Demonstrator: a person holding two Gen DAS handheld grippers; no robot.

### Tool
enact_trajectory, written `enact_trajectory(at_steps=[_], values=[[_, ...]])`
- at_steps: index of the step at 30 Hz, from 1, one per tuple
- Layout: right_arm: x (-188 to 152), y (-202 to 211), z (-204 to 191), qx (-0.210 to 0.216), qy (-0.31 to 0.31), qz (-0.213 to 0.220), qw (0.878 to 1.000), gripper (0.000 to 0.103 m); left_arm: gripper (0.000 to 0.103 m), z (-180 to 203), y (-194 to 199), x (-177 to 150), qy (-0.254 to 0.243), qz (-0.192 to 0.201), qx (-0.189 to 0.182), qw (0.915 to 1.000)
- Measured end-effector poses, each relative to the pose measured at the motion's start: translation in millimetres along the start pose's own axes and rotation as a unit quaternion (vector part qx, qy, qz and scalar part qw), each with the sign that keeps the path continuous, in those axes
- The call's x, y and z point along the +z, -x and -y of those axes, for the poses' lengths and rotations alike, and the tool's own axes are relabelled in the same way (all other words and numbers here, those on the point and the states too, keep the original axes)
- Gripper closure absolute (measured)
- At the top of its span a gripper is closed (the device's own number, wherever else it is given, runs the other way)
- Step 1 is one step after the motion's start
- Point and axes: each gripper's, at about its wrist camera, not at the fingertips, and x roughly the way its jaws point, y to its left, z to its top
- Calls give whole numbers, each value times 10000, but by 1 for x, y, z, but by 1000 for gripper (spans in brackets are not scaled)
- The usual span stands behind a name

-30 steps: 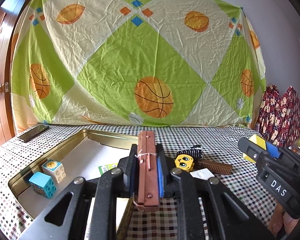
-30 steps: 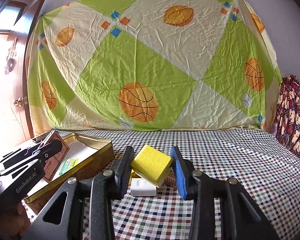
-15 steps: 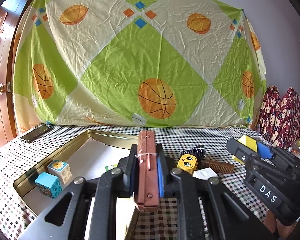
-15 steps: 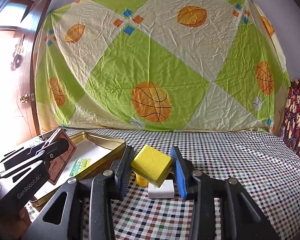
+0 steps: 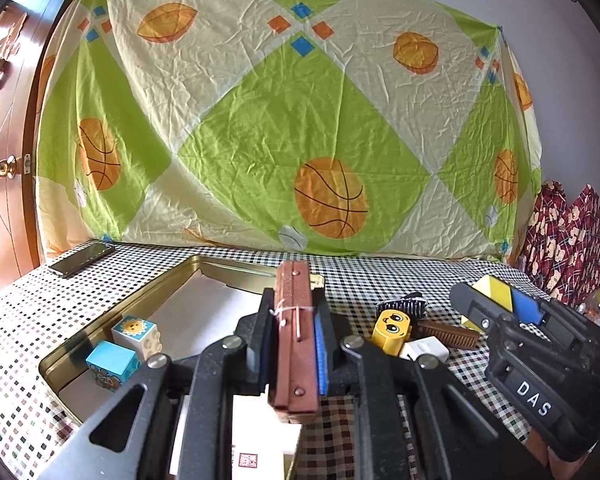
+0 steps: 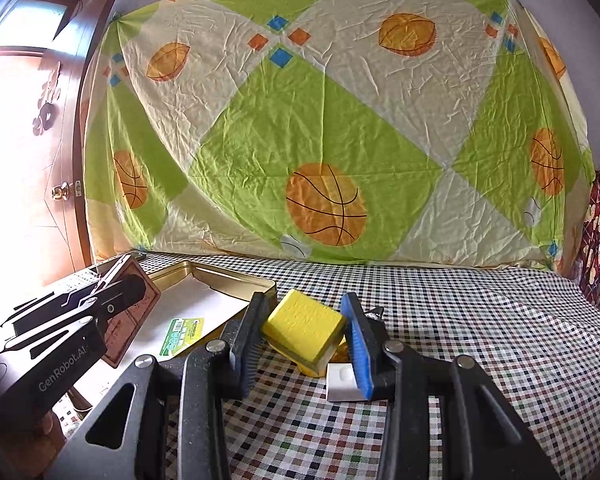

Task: Organize rigid objects
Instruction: 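Carry the pink case toward the tin with the left tool while the right tool carries the yellow cube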

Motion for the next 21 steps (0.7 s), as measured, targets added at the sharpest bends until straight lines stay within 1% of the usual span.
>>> enact_trajectory(at_steps=[21], values=[[1, -8, -30, 223, 298, -53, 9993, 62, 88, -25, 3, 2, 114, -9, 170, 9998]])
